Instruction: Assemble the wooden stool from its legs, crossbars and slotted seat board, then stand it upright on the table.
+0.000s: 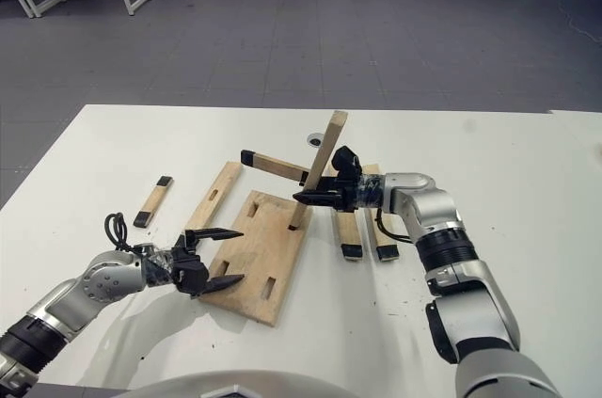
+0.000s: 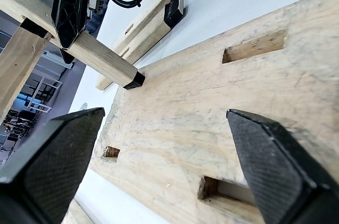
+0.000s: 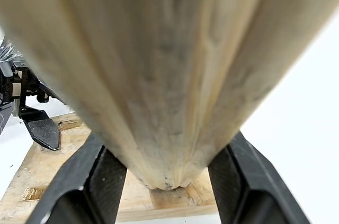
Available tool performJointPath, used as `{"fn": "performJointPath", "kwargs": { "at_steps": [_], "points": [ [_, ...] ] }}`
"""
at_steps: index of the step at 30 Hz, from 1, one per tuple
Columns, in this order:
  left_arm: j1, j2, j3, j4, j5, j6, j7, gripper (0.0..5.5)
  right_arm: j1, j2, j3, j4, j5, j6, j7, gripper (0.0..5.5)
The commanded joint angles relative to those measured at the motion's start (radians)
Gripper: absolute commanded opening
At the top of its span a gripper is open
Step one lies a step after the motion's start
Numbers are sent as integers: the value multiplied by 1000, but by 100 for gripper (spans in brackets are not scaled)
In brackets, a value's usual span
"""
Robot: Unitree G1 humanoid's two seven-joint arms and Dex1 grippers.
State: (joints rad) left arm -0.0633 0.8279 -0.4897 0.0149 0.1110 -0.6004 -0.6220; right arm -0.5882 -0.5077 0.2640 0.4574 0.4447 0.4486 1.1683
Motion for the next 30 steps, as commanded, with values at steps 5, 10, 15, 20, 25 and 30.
{"fn": "performJointPath", "kwargs": {
  "at_steps": [5,10,15,20,25,30],
  "points": [
    [67,-28,-20,24,90,71,-46,429,201,-53,286,-183,-275,66,-116,203],
    [74,-55,-19,12,102,92,-44,429,143,-31,366,-67,-303,102,-116,203],
    [78,-69,-19,23,116,92,-41,429,149,-28,370,67,-299,80,-93,203],
    [94,-65,-29,29,149,130,-51,429,90,-38,289,-35,-243,100,-110,203],
    [112,-16,-66,24,202,395,-171,429,95,-41,277,-86,-228,108,-125,203],
    [97,-10,-59,8,201,458,-184,429,97,-38,261,-109,-215,108,-149,203]
  ]
}}
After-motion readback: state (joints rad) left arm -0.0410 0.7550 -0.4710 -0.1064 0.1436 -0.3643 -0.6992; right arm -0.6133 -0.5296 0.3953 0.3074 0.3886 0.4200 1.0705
